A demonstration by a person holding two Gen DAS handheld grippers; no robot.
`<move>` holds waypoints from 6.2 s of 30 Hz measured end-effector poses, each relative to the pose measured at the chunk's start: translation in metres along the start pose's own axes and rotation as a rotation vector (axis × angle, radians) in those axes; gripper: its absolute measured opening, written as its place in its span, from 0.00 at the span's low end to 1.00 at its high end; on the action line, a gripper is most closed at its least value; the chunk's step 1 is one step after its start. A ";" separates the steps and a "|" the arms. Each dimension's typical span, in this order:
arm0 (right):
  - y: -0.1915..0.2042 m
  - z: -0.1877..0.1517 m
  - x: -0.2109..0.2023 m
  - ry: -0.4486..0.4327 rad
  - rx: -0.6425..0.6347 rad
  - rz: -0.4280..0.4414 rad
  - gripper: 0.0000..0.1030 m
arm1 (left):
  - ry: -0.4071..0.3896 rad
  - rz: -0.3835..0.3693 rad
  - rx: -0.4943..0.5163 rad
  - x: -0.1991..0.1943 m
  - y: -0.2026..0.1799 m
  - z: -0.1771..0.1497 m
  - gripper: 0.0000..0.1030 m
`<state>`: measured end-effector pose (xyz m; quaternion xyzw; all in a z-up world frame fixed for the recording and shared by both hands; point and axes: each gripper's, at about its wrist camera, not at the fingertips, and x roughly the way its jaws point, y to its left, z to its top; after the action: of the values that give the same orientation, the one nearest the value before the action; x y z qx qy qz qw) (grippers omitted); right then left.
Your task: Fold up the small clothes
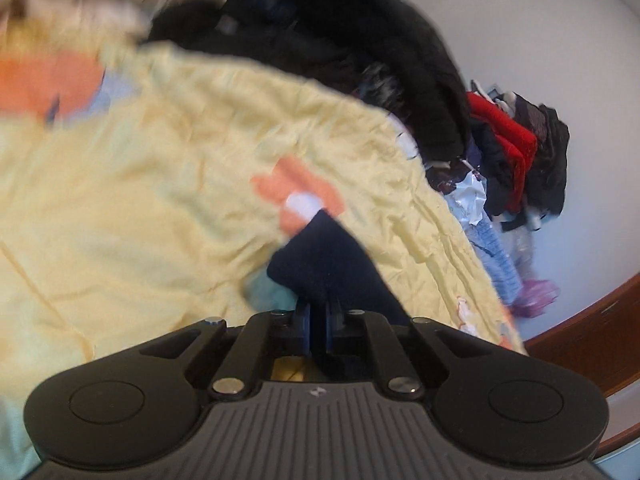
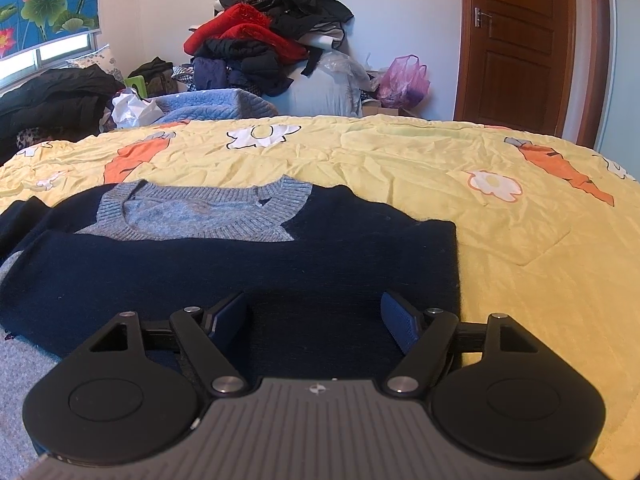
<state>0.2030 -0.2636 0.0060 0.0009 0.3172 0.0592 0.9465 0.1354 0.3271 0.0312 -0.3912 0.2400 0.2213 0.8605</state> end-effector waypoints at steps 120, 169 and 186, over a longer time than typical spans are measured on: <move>-0.056 0.027 0.001 0.016 0.271 0.262 0.30 | 0.115 -0.211 1.066 0.000 -0.242 -0.259 0.87; 0.041 -0.110 -0.142 0.072 -0.033 -0.040 1.00 | 0.316 -0.245 1.068 -0.130 -0.120 -0.272 1.00; 0.043 -0.117 -0.147 0.060 -0.037 -0.045 1.00 | 0.229 -0.270 1.043 -0.140 -0.102 -0.278 1.00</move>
<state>0.0111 -0.2413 0.0029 -0.0257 0.3441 0.0436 0.9376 0.0167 0.0228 0.0107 0.0384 0.3578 -0.0831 0.9293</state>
